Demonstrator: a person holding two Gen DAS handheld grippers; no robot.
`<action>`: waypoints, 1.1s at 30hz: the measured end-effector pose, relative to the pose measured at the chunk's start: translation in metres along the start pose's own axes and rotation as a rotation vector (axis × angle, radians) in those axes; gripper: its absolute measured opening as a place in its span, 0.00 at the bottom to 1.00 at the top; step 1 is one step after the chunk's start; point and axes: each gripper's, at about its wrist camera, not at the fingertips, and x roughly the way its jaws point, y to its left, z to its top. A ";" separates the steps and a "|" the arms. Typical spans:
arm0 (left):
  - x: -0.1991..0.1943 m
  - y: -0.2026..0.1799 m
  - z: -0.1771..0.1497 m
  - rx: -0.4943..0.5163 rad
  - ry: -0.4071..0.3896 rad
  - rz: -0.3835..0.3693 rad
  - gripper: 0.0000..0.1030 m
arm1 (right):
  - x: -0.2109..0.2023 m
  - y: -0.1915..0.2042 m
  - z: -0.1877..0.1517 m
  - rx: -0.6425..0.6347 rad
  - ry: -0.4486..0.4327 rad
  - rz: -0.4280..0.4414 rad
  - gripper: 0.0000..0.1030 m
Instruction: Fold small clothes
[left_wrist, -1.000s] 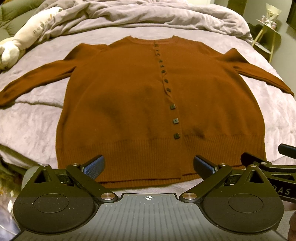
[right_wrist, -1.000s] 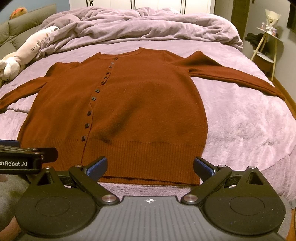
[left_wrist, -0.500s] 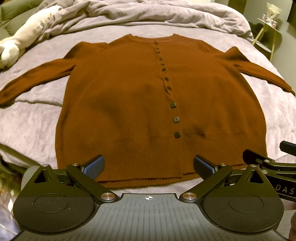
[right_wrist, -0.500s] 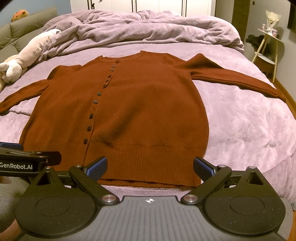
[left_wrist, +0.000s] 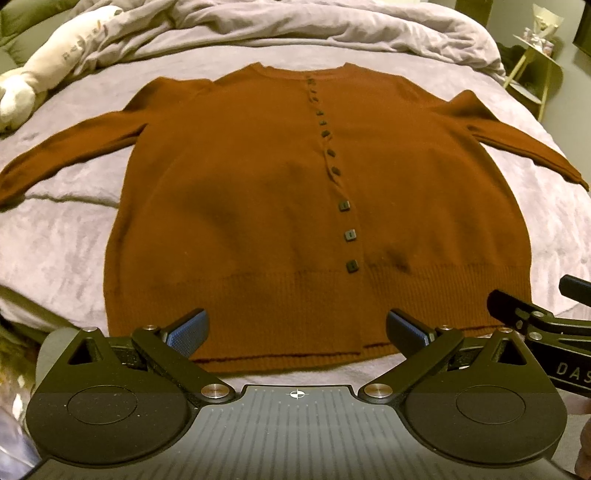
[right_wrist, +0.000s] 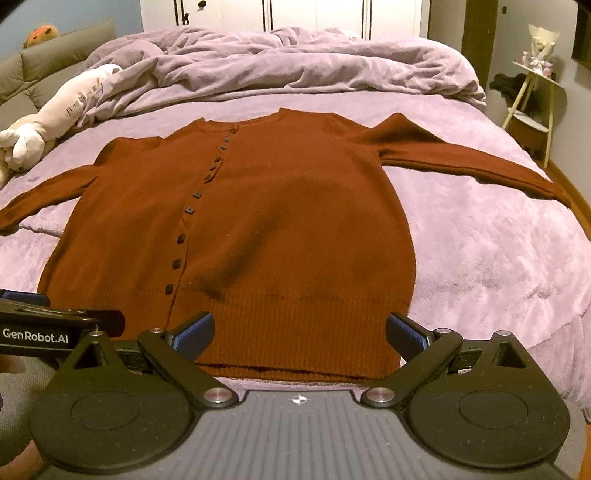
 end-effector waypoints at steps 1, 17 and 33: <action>0.001 0.000 0.000 -0.001 0.003 0.002 1.00 | 0.000 0.000 0.000 0.000 -0.003 0.005 0.96; 0.004 0.000 0.002 -0.010 0.013 0.012 1.00 | 0.002 0.000 -0.001 -0.005 -0.027 0.053 0.96; 0.009 0.008 0.006 -0.046 0.025 -0.030 1.00 | 0.011 -0.012 -0.002 0.081 -0.014 0.149 0.96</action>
